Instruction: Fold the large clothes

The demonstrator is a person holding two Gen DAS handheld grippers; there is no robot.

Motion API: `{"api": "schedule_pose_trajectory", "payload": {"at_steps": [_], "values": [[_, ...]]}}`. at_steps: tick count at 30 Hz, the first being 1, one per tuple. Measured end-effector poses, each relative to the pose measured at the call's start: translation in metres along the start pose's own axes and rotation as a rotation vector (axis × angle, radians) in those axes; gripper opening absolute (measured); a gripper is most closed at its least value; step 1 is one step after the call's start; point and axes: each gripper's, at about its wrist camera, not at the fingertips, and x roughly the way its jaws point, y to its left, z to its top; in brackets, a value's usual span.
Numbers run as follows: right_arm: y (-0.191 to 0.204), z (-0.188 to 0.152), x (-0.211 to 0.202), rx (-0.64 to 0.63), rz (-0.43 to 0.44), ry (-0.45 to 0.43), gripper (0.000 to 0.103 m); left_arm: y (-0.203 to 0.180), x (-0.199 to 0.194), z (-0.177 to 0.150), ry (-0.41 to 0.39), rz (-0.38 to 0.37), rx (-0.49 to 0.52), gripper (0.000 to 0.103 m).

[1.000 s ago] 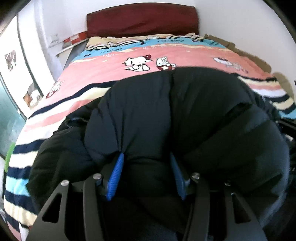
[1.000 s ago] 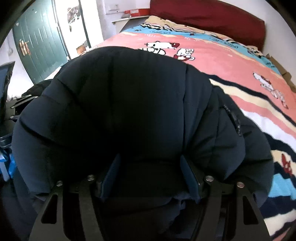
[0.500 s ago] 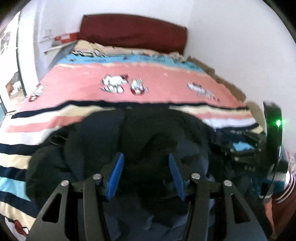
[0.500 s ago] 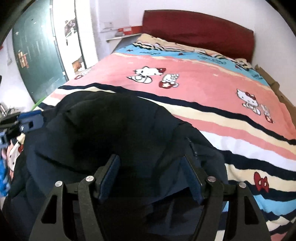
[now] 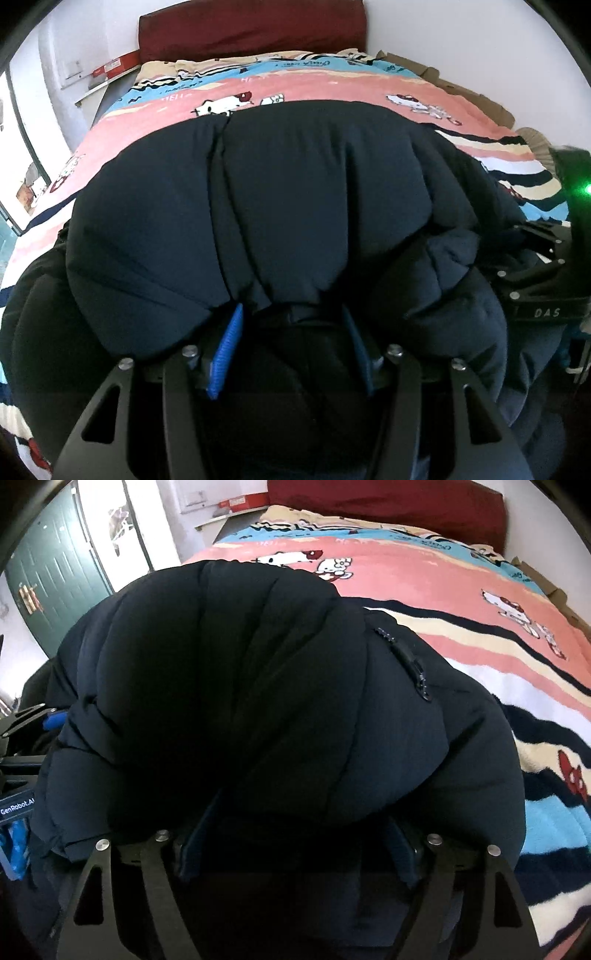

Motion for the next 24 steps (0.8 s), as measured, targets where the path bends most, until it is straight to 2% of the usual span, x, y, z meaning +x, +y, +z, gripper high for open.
{"api": "schedule_pose_trajectory", "payload": {"at_steps": [3,6,10,13,17,22,24], "values": [[0.000,0.004,-0.010,0.024,-0.002,0.004,0.078,0.008,-0.017,0.002,-0.015,-0.057,-0.020,0.052],[0.000,0.011,-0.036,0.029,0.021,-0.050,0.078,0.025,-0.043,0.010,-0.063,-0.112,-0.057,0.052],[0.005,0.040,-0.060,0.037,0.052,-0.144,0.078,0.050,-0.060,0.036,-0.116,-0.101,-0.104,0.052],[0.017,0.071,-0.066,0.022,0.057,-0.201,0.078,0.062,-0.051,0.057,-0.127,-0.050,-0.118,0.052],[0.029,0.102,-0.041,0.011,0.052,-0.202,0.078,0.072,-0.017,0.064,-0.092,-0.024,-0.150,0.052],[0.033,0.099,0.012,0.041,0.059,-0.134,0.079,0.059,0.016,0.047,-0.080,0.050,-0.083,0.053],[0.034,0.092,0.031,0.037,0.055,-0.101,0.079,0.058,0.022,0.041,-0.102,0.044,-0.091,0.053]]}}
